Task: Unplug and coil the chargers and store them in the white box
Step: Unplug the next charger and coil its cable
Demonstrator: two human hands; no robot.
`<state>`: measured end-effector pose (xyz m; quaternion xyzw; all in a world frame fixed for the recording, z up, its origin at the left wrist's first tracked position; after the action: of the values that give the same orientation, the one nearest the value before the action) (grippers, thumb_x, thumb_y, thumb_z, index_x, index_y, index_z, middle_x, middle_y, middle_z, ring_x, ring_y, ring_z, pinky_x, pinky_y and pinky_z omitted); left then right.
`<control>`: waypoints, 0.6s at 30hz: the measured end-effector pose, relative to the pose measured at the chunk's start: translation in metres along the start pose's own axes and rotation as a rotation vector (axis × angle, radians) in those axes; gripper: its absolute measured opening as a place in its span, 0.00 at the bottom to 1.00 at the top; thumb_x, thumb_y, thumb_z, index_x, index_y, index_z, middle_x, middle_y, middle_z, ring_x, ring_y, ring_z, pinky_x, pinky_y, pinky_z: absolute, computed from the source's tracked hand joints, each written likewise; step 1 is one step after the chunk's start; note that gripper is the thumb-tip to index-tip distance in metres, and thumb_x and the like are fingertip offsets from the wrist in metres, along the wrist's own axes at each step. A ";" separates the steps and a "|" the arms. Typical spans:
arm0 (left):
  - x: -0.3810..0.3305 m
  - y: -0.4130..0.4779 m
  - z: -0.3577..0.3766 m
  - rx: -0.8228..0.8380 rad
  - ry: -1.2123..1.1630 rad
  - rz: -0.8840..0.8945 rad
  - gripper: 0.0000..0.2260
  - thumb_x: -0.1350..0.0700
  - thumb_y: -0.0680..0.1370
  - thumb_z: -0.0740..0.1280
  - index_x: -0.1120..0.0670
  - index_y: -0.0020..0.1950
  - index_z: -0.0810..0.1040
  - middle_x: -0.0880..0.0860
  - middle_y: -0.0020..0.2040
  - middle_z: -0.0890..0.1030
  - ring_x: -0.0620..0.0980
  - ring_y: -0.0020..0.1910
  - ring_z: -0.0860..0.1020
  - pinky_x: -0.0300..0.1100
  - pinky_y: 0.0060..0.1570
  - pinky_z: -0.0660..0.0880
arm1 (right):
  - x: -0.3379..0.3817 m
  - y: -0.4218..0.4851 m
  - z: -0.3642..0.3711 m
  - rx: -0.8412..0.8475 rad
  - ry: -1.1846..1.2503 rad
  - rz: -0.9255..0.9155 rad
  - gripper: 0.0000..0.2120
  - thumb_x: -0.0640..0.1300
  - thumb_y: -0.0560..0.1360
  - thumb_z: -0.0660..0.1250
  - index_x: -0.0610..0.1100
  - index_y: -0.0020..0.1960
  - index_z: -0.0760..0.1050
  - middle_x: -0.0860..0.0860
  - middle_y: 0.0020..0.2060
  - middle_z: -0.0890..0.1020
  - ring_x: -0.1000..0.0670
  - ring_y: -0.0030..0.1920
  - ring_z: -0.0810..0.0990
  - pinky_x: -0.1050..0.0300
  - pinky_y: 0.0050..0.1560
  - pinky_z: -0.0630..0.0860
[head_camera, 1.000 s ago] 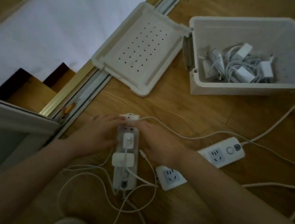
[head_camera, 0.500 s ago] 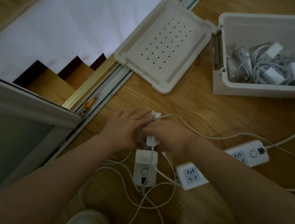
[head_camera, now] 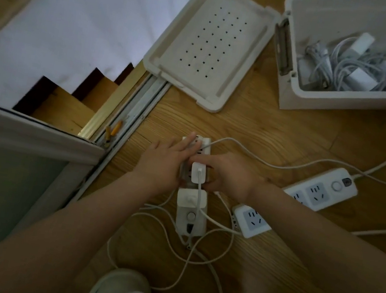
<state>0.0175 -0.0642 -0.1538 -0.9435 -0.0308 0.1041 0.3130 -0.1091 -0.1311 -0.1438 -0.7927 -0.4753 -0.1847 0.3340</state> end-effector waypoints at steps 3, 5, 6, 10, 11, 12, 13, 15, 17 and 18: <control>-0.005 -0.001 0.001 -0.017 -0.022 -0.043 0.37 0.43 0.77 0.63 0.43 0.77 0.41 0.44 0.77 0.40 0.53 0.77 0.47 0.54 0.73 0.49 | 0.005 0.003 -0.002 0.022 -0.078 -0.017 0.21 0.47 0.72 0.70 0.50 0.64 0.73 0.50 0.54 0.81 0.48 0.54 0.78 0.60 0.46 0.68; -0.008 -0.002 -0.001 -0.015 -0.018 -0.052 0.37 0.43 0.77 0.63 0.43 0.77 0.41 0.44 0.77 0.40 0.53 0.77 0.47 0.54 0.73 0.49 | 0.008 0.001 -0.007 0.007 -0.086 -0.029 0.20 0.48 0.72 0.70 0.50 0.63 0.74 0.50 0.53 0.82 0.49 0.52 0.79 0.61 0.45 0.68; -0.009 -0.003 -0.001 -0.018 -0.027 -0.054 0.37 0.42 0.76 0.63 0.42 0.76 0.41 0.44 0.78 0.41 0.54 0.77 0.47 0.54 0.73 0.49 | 0.010 -0.002 -0.011 -0.023 -0.042 -0.048 0.21 0.48 0.71 0.71 0.50 0.63 0.74 0.52 0.51 0.82 0.52 0.49 0.79 0.63 0.45 0.69; -0.004 -0.005 -0.005 -0.013 -0.054 -0.058 0.39 0.39 0.74 0.65 0.42 0.77 0.44 0.44 0.78 0.43 0.54 0.77 0.48 0.54 0.73 0.49 | 0.002 -0.017 -0.044 -0.223 0.150 -0.104 0.22 0.46 0.65 0.77 0.50 0.58 0.78 0.57 0.44 0.83 0.61 0.43 0.79 0.74 0.42 0.70; -0.005 -0.005 -0.004 -0.008 -0.048 -0.057 0.39 0.40 0.74 0.65 0.42 0.77 0.43 0.44 0.78 0.42 0.53 0.77 0.48 0.54 0.73 0.48 | -0.005 -0.024 -0.051 -0.229 0.116 -0.082 0.20 0.45 0.65 0.77 0.49 0.56 0.79 0.56 0.43 0.83 0.60 0.41 0.79 0.75 0.40 0.69; -0.006 -0.005 -0.004 -0.004 -0.042 -0.056 0.40 0.40 0.74 0.65 0.43 0.77 0.43 0.44 0.78 0.42 0.53 0.77 0.47 0.54 0.73 0.48 | -0.011 -0.030 -0.055 -0.236 0.084 -0.055 0.18 0.43 0.65 0.76 0.48 0.55 0.79 0.56 0.41 0.83 0.60 0.40 0.78 0.74 0.39 0.69; -0.006 -0.005 -0.004 -0.002 -0.040 -0.062 0.40 0.41 0.74 0.66 0.43 0.77 0.43 0.44 0.78 0.41 0.53 0.77 0.47 0.53 0.73 0.47 | -0.016 -0.035 -0.058 -0.246 0.062 -0.035 0.18 0.42 0.65 0.76 0.47 0.55 0.79 0.56 0.41 0.82 0.60 0.39 0.78 0.73 0.39 0.69; -0.006 -0.004 -0.005 -0.006 -0.034 -0.067 0.40 0.42 0.74 0.66 0.43 0.77 0.42 0.44 0.78 0.41 0.53 0.77 0.47 0.53 0.73 0.47 | -0.023 -0.043 -0.056 -0.262 0.049 -0.012 0.20 0.42 0.66 0.75 0.46 0.56 0.78 0.54 0.43 0.83 0.60 0.39 0.76 0.69 0.40 0.70; -0.006 -0.003 -0.004 -0.021 -0.020 -0.059 0.40 0.42 0.74 0.66 0.43 0.77 0.42 0.44 0.78 0.41 0.53 0.77 0.48 0.53 0.73 0.48 | -0.024 -0.047 -0.051 -0.269 0.071 -0.006 0.21 0.42 0.67 0.74 0.47 0.59 0.77 0.54 0.46 0.83 0.59 0.42 0.76 0.68 0.43 0.71; -0.005 -0.002 -0.002 -0.019 -0.017 -0.059 0.40 0.41 0.74 0.66 0.43 0.77 0.42 0.44 0.78 0.41 0.53 0.76 0.48 0.53 0.73 0.49 | -0.024 -0.048 -0.050 -0.273 0.102 -0.005 0.20 0.42 0.67 0.74 0.47 0.59 0.76 0.53 0.48 0.82 0.57 0.44 0.78 0.65 0.46 0.73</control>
<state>0.0135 -0.0646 -0.1505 -0.9443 -0.0621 0.1024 0.3065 -0.1621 -0.1658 -0.1063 -0.8191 -0.4303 -0.2885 0.2465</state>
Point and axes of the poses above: each hand's wrist, its own y-axis towards the middle knuckle, its own z-axis out of the palm, x = y × z, the point moved 3 cm from there along y, towards the middle knuckle
